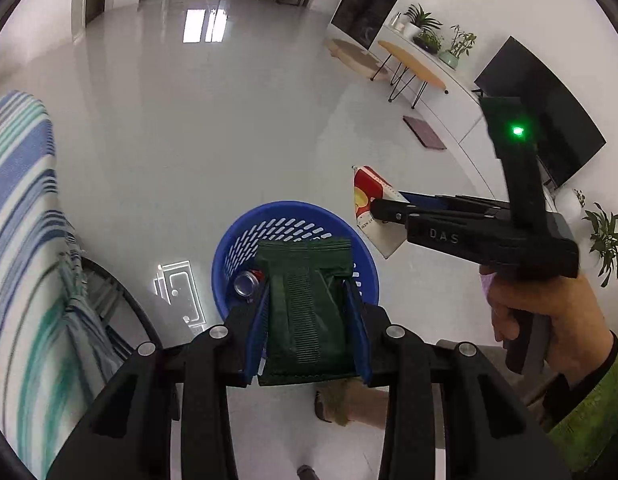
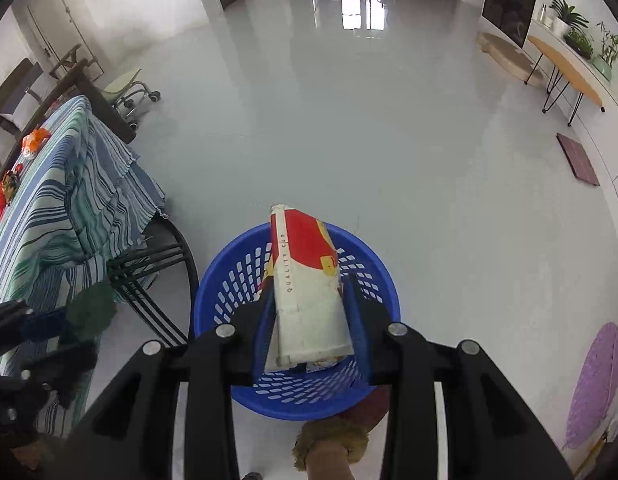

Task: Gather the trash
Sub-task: 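Carry the green packet and paper bag to the blue wastebasket and release both, then move both tools back over the table toward the remaining wrappers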

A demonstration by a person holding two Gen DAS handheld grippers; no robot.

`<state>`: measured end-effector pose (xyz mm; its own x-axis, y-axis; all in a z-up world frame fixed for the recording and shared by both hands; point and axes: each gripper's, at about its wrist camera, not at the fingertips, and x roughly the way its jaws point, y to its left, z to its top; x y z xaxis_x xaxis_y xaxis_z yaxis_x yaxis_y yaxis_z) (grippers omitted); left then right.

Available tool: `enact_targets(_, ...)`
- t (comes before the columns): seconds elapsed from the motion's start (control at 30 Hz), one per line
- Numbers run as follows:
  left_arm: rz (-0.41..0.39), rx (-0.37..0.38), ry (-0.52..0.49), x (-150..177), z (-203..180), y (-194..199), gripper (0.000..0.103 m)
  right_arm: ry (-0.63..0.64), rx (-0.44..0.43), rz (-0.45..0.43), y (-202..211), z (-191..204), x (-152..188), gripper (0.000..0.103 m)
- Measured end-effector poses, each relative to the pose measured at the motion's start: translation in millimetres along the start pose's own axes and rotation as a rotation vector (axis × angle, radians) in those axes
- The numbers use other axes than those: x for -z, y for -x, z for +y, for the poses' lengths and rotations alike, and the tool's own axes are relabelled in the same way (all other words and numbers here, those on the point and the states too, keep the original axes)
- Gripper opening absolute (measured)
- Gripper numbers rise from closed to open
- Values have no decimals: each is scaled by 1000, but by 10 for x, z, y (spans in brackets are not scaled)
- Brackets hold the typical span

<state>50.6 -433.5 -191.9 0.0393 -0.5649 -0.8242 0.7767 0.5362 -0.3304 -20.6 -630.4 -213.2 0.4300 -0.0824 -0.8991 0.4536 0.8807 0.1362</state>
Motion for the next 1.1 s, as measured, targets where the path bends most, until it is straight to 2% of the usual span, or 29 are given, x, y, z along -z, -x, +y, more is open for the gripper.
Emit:
enact_targets(0.13, 41, -6, 15, -69, 8, -447, 36, -45, -19, 16, -80, -137, 34, 35)
enact_targets(0.23, 45, -14, 8, -124, -7, -706, 39, -53, -23, 20, -90, -177, 38, 45)
enact_targets(0.27, 44, -25, 10, -137, 1, -755, 49, -56, -16, 11, -71, -194, 34, 57)
enact_targets(0.3, 45, -38, 13, -153, 8, -794, 56, -61, -10, 2, -43, -207, 33, 64)
enact_targets(0.33, 40, -52, 18, -169, 24, -800, 62, -70, -8, -8, -13, -224, 27, 64)
enact_targets(0.4, 26, -64, 21, -153, 61, -714, 66, -88, -3, -25, 43, -255, 19, 66)
enact_targets(0.53, -35, -93, -6, -151, 28, -280, 76, -104, 21, -83, 204, -207, 14, 73)
enact_targets(0.63, -103, -103, -33, -82, -25, 202, 87, -74, 46, -173, 377, -7, 8, 90)
enact_targets(0.7, -156, -117, -36, 35, 25, 580, 91, -14, 50, -254, 520, 220, 16, 95)
enact_targets(0.8, -194, -146, -4, 262, 236, 1021, 93, 105, 82, -365, 679, 628, 70, 98)
enact_targets(0.87, -206, -204, 18, 434, 459, 1254, 93, 166, 93, -422, 755, 875, 104, 98)
enact_targets(1.0, -227, -364, 73, 803, 1007, 1644, 93, 216, 22, -483, 856, 1414, 231, 98)
enact_targets(1.1, -218, -440, 110, 1054, 1415, 1886, 93, 244, -98, -451, 844, 1938, 344, 98)
